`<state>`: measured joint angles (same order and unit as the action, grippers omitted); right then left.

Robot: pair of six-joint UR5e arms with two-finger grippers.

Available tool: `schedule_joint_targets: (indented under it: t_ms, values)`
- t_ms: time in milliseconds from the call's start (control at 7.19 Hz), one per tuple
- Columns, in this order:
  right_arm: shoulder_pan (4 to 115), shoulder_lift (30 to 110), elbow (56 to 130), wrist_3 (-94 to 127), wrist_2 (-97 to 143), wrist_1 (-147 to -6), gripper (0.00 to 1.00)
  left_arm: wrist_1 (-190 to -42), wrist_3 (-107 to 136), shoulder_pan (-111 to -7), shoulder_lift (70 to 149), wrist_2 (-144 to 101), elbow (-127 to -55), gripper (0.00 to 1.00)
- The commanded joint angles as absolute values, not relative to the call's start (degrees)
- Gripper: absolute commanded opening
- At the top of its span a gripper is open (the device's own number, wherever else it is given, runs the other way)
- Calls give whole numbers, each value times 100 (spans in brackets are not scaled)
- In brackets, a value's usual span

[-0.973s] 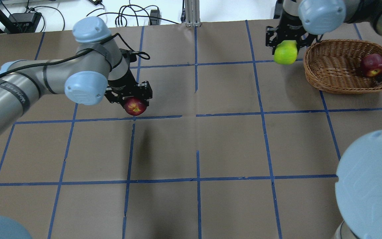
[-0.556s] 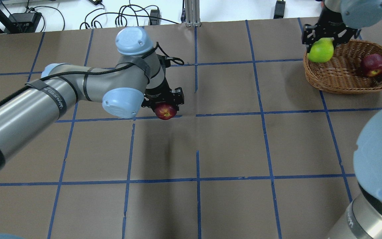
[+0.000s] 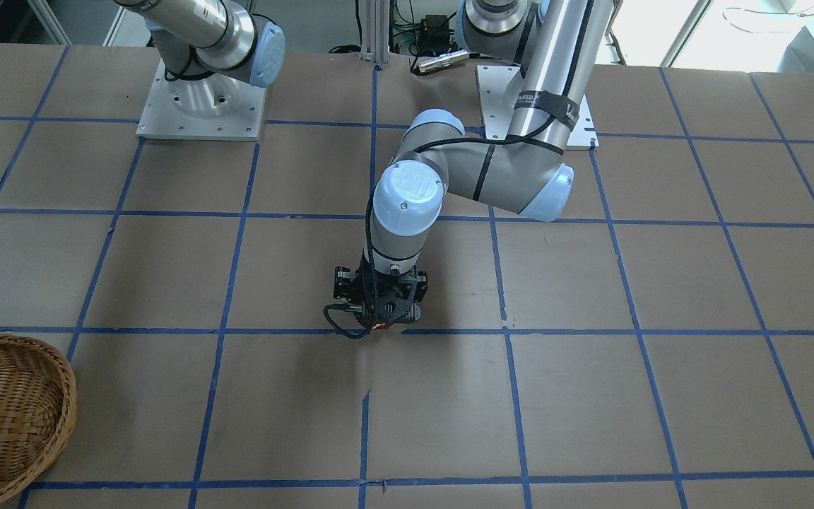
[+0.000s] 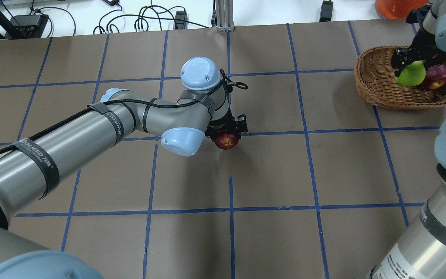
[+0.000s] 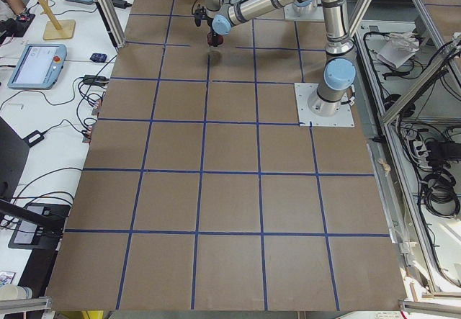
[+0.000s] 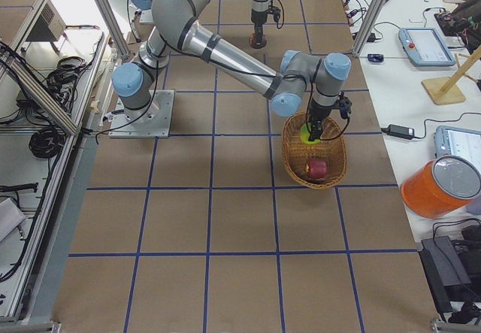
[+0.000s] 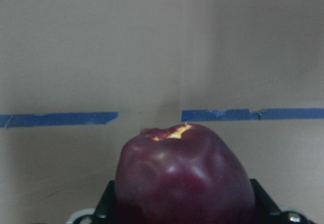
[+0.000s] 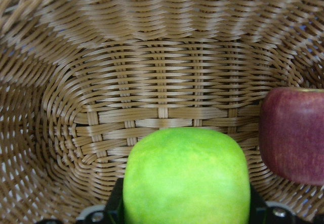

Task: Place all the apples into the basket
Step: 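Release the red apple at center with the left gripper and lift away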

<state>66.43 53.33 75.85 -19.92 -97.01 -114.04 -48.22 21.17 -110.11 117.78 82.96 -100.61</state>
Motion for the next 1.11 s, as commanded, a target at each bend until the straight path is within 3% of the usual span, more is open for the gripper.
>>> schedule_joint_targets:
  t_ms: [0,139,278,556,973]
  values:
    - [6548,5107,7602,-2197,-9721,-11988,24,-4737,2127,-11021,11726,8314,-10046,100]
    - [6504,5106,7629,-2145,-9677,-11962,75,-4903,2136,-11030,11551,8314,-10028,100]
    - [6495,5124,7620,-2110,-9659,-11927,100,-5244,2110,-10952,11175,8297,-10054,100]
    - [6495,5211,7533,-2109,-9694,-11648,100,-6934,1987,-10549,10244,8332,-9810,100]
    - [6966,6150,7541,-1953,-9511,-10430,100,-9250,296,-9522,9012,8420,-9248,100]
